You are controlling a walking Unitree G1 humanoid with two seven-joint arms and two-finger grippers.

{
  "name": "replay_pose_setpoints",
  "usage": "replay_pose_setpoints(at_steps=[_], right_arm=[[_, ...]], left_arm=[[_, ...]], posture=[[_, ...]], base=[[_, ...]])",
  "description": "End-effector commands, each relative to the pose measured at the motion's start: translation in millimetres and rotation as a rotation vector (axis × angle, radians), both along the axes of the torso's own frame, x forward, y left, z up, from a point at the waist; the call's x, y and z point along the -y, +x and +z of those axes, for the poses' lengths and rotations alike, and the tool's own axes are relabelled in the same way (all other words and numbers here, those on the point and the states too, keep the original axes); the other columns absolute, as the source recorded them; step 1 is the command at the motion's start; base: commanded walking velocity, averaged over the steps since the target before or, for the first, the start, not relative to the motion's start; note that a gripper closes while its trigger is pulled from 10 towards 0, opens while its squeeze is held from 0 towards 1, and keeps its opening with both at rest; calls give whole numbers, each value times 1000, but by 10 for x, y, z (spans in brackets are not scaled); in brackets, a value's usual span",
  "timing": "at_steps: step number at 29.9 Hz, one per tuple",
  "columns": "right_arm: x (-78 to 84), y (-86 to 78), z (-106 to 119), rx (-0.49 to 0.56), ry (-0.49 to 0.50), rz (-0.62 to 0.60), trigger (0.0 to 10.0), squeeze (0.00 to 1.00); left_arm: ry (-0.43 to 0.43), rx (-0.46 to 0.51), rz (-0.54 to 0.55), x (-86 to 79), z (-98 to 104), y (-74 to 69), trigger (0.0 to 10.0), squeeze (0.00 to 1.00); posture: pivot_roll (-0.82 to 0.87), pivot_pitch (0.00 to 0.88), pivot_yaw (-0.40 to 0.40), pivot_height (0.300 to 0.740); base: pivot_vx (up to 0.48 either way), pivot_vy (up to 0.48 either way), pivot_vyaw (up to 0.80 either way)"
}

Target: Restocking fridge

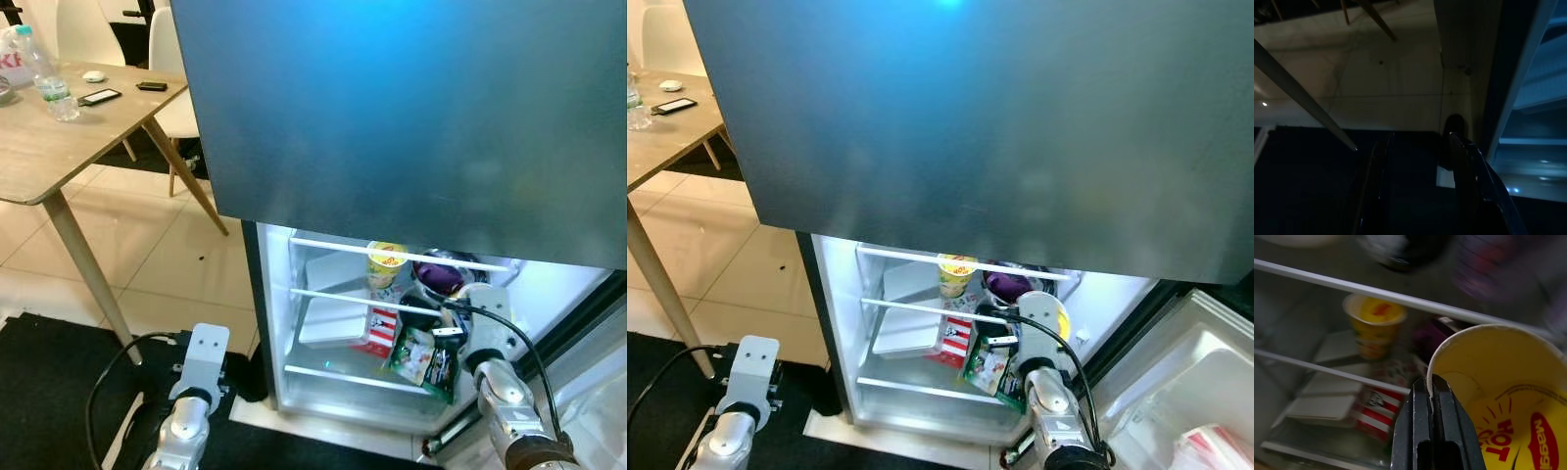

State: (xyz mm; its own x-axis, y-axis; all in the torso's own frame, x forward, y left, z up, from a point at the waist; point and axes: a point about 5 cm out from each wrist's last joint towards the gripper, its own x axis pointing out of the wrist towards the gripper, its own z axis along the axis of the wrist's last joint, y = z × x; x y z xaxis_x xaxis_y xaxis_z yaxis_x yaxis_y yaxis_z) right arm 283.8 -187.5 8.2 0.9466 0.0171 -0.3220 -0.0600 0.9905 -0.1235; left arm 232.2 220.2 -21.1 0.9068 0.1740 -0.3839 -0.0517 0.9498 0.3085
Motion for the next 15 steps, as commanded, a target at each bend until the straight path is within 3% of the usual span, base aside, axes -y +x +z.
replay_pose_setpoints(at_steps=[1,8,15], right_arm=[[-96,-2,19,23,-15,64,10000,0],[-336,-39,68,67,-2,178,10000,0],[-416,-85,38,56,42,191,10000,0]], left_arm=[[-31,-47,13,26,-76,-46,10000,4],[-36,-37,-27,64,-33,-7,10000,4],[-15,-25,-72,63,1,-19,10000,8]], posture=[[2,0,-55,740],[7,11,-27,740],[24,26,-18,740]], base=[[0,0,0],[0,0,0],[0,0,0]])
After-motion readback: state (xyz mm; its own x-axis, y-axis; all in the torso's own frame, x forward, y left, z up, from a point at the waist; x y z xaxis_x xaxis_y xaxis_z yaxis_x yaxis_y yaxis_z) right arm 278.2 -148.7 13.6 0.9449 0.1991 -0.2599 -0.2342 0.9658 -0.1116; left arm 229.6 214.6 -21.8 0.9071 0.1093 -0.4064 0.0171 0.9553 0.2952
